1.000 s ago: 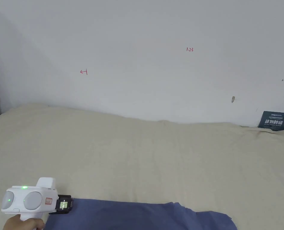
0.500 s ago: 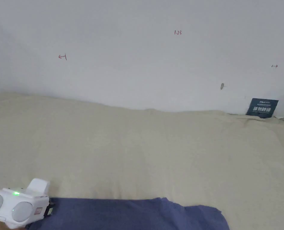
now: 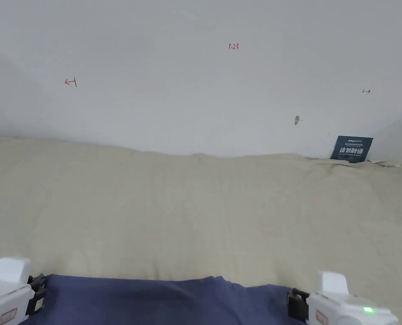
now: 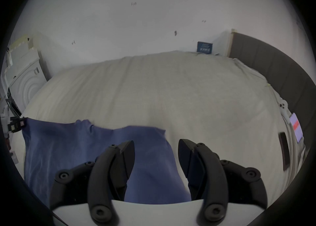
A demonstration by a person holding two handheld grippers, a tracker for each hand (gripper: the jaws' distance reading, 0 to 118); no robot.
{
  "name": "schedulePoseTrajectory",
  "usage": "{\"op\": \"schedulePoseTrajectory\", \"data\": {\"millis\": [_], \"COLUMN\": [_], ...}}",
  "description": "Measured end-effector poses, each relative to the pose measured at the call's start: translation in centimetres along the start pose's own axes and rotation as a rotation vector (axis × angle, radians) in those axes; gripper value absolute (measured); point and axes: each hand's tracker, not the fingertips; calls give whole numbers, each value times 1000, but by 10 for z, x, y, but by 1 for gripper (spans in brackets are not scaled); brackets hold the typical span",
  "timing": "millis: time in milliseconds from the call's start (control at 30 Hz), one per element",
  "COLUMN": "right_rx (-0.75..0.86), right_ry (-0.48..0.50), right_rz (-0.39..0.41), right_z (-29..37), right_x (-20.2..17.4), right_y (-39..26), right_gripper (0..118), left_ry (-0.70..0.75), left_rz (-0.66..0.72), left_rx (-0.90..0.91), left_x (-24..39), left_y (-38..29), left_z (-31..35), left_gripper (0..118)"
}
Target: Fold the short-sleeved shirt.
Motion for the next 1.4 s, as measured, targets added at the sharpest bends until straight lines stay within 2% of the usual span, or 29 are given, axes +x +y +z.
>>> {"op": "schedulePoseTrajectory", "data": {"millis": [67, 167, 233, 300, 333, 367, 400, 533, 833, 967, 1100, 1233, 1400], "right_rx": [-92, -214, -242, -220, -216, -213, -209, -185, 89, 179, 289, 387, 465], "right_ry": [37, 82, 68, 42, 36, 56, 107, 69, 69, 63, 48, 56, 37], "right_rz": [3, -11, -11, 28, 30, 21, 1, 43, 27, 72, 104, 89, 133], "right_z": [-26, -55, -66, -64, -64, -61, -59, -37, 57, 106, 151, 196, 228], "right_x": [-1, -3, -4, -4, -5, -2, 0, -3, 0, -4, -8, -11, -18], "right_y": [11, 13, 8, 9, 8, 10, 11, 9, 34, 54, 78, 112, 168], "right_gripper": [68, 69, 67, 52, 37, 5, 5, 5, 4, 4, 4, 4, 4], "left_ry": [1, 2, -3, 0, 1, 1, 2, 4, 8, 15, 29, 37, 52], "left_rz": [5, 24, 39, 39, 39, 39, 39, 42, 61, 63, 66, 81, 94], "left_rx": [0, 3, 3, 3, 1, -1, 2, 10, 76, 136, 205, 273, 333], "left_x": [0, -2, -5, -2, -3, -4, -1, -4, -11, -17, -24, -33, -42], "left_y": [1, 2, 5, 6, 8, 10, 9, 11, 33, 53, 76, 105, 150], "left_z": [4, 6, 8, 10, 10, 11, 14, 20, 65, 97, 131, 165, 194], "left_gripper": [0, 0, 0, 0, 0, 0, 0, 0, 0, 0, 0, 0, 0]}}
